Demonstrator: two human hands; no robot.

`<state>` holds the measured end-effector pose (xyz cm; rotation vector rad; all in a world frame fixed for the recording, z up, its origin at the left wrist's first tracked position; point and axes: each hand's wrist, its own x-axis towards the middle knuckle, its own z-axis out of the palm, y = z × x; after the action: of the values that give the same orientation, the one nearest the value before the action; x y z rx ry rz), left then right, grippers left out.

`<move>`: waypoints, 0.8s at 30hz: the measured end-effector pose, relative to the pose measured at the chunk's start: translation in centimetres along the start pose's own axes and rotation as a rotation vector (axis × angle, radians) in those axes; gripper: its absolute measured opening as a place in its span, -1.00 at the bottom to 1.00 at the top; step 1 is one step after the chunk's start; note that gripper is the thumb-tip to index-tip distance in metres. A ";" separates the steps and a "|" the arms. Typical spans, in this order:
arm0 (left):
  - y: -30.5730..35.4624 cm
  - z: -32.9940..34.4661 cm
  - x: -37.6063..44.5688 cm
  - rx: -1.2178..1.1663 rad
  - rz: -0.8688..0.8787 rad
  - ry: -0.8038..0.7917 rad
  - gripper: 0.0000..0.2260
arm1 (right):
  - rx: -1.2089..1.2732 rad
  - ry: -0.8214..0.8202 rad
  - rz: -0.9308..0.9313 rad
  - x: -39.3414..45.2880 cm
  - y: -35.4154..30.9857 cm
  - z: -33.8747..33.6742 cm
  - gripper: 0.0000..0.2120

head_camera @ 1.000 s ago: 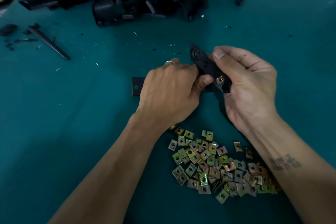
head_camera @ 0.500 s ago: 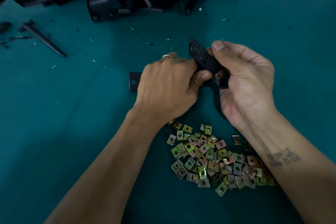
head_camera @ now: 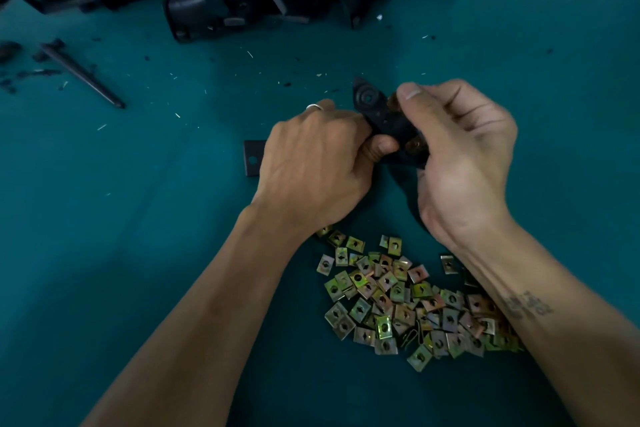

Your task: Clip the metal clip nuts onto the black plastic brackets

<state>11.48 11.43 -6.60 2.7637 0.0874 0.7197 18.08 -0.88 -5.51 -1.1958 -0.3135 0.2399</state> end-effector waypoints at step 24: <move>-0.6 0.3 -0.1 -0.009 -0.094 0.001 -0.60 | -0.179 -0.327 -0.007 1.4 -0.2 -2.1 -0.84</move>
<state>11.57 11.94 -7.12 2.7298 0.2120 0.6947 20.16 -2.26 -5.80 -1.3319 -0.6349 0.4096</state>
